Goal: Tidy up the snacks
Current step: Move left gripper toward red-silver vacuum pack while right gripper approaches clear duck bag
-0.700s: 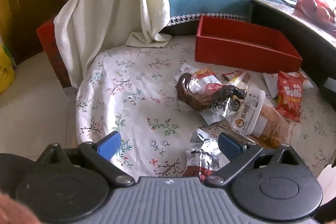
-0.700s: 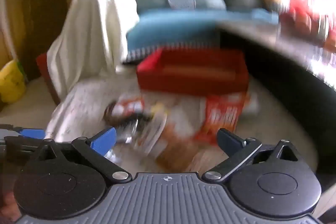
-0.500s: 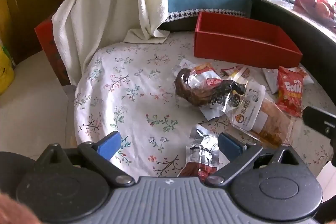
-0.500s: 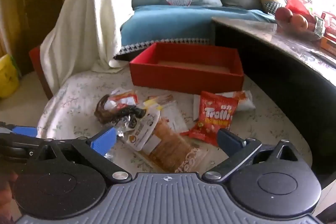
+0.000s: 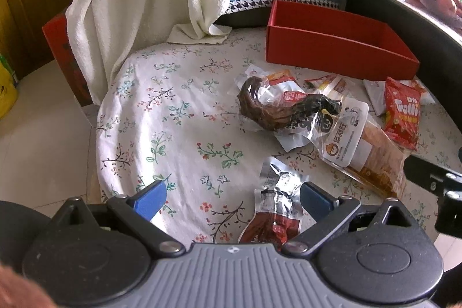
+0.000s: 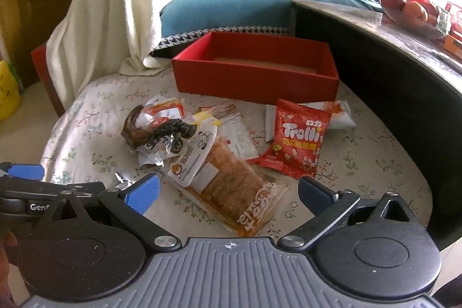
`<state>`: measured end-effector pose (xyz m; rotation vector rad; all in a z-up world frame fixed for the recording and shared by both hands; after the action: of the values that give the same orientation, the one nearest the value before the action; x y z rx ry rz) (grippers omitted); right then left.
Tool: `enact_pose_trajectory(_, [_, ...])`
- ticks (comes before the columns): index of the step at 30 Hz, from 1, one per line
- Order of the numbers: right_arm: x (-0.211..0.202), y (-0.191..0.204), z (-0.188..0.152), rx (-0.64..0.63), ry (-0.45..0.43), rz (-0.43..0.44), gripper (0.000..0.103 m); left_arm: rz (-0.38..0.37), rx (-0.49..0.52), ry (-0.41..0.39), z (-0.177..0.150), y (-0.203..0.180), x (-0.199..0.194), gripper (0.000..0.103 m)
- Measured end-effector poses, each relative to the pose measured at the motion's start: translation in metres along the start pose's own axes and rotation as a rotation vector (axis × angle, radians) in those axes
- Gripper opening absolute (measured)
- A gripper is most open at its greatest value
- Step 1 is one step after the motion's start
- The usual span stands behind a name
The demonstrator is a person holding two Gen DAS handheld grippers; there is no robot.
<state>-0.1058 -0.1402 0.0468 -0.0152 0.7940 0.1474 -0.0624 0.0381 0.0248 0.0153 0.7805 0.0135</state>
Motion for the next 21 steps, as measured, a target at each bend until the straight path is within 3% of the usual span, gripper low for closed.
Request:
enact_pose_trajectory(6, [0.004,0.001,0.0,0.025,-0.066,-0.017,0.103,0.002,0.004,0.006,-0.001,0.0,0.002,0.094])
enact_pose_trajectory(21, [0.017,-0.006,-0.004,0.058,-0.062,-0.049,0.103,-0.001,0.016,0.005,-0.002,-0.002,0.002,0.094])
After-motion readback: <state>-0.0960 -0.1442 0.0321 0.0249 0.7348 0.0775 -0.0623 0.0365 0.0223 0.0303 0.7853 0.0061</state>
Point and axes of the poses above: each gripper's, at about its wrist camera, not at the fingertips, and x roughly the way its jaws point, y to its left, z to its top, the point moved 2 cm from there along x, roughly the way its jaws point, and after that the axes turned 7 degrees about -y, right-handed, at the moved point
